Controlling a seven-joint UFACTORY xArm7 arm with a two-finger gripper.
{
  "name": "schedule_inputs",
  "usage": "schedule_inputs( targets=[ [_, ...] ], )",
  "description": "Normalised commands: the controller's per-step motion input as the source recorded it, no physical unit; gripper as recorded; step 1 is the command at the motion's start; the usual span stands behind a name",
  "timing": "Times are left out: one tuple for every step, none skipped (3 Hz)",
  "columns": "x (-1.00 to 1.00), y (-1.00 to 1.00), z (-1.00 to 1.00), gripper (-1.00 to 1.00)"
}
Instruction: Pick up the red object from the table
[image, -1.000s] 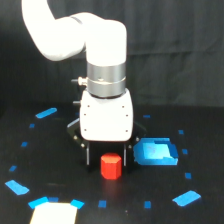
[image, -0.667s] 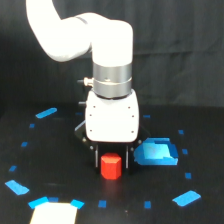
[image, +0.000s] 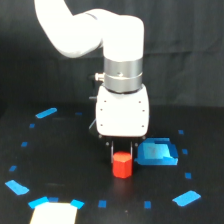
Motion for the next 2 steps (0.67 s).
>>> schedule_inputs(
  targets=[
    [0.21,0.39,1.00,-1.00],
    [0.04,1.00,1.00,-0.90]
  ],
)
